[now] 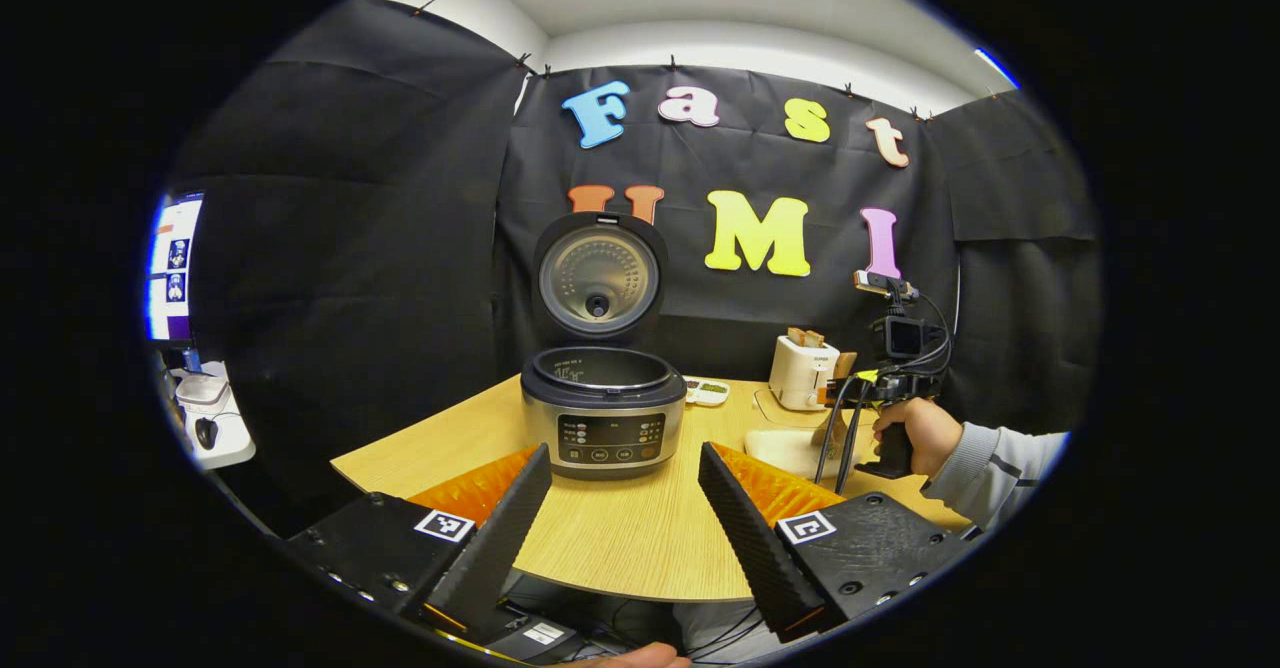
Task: Close the left gripper, press the button to open the rice cooker; take a wooden spoon from the chopstick holder with the right hand, scoop a spoonful of rice and pour it into the rice cooker, then put the wooden spoon back into the chopstick holder.
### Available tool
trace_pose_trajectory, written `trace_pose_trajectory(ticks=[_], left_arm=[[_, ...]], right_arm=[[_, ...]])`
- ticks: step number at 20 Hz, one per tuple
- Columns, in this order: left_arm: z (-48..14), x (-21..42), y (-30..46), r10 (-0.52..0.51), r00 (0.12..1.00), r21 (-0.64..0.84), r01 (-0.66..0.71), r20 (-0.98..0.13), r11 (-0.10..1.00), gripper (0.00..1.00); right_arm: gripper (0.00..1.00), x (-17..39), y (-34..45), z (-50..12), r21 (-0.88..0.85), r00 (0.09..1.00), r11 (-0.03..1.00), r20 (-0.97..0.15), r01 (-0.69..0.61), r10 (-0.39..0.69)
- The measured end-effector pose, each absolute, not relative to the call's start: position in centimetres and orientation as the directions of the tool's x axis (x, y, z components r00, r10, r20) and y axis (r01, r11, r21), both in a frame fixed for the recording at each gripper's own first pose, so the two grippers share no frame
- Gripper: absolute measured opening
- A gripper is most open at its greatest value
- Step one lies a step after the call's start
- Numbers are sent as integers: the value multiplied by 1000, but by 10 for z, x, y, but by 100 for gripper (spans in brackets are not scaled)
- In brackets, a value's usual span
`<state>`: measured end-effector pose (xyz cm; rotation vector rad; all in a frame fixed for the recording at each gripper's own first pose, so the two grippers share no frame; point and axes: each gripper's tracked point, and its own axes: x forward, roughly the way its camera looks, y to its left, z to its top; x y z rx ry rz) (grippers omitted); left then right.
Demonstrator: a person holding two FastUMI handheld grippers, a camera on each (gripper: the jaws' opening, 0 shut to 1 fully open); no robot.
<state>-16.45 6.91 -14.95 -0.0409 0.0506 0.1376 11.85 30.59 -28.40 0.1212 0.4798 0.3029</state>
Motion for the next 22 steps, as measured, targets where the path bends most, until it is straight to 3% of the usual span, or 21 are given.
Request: trace_pose_trajectory(ticks=[2,9,14,22], left_arm=[[-149,-165,68,134,990,-33,-136,-52,990,95],[-152,-163,67,142,988,-17,-143,-64,990,95],[-155,-164,71,157,985,-4,-157,-74,988,95],[-154,-169,61,121,989,-32,-124,-80,992,95]], right_arm=[[13,115,318,-286,326,804,905,-439,-272,400],[13,129,301,-295,494,763,847,-465,-198,449],[12,136,276,-269,675,762,726,-400,-131,509],[12,123,243,-225,810,807,578,-277,-96,522]])
